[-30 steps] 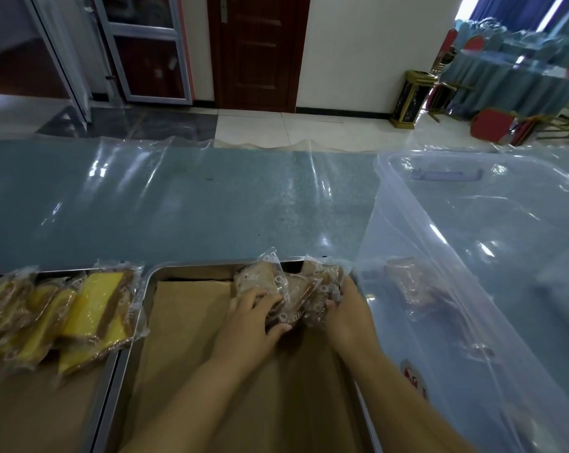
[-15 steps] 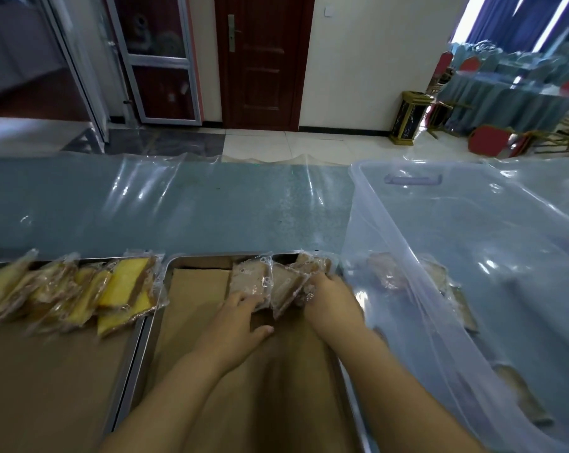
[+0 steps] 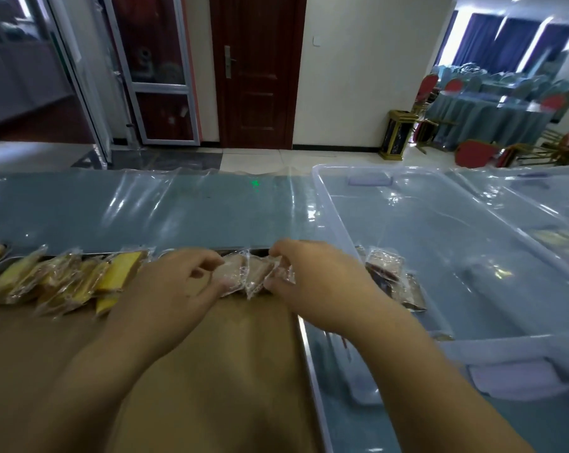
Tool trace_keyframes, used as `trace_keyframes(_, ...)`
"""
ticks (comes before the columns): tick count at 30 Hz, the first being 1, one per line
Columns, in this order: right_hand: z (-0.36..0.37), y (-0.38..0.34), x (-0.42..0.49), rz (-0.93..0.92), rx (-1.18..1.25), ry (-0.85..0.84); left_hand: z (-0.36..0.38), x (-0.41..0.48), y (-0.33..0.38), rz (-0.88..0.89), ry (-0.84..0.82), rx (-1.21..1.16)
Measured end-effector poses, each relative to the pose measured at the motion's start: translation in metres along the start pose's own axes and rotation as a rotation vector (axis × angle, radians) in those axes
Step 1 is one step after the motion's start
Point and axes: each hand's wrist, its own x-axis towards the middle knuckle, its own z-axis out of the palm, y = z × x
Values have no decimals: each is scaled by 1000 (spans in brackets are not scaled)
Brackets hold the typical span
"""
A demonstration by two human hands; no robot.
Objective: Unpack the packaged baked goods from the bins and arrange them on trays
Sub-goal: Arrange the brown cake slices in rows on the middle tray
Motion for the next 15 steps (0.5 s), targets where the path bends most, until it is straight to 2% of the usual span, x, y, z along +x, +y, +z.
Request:
trace_keyframes(8, -91, 74, -47, -22, 46, 95, -2, 17, 114, 259, -25, 1)
trace_keyframes(15, -119, 199, -53, 75, -87, -76, 67, 53, 181, 337, -229, 157)
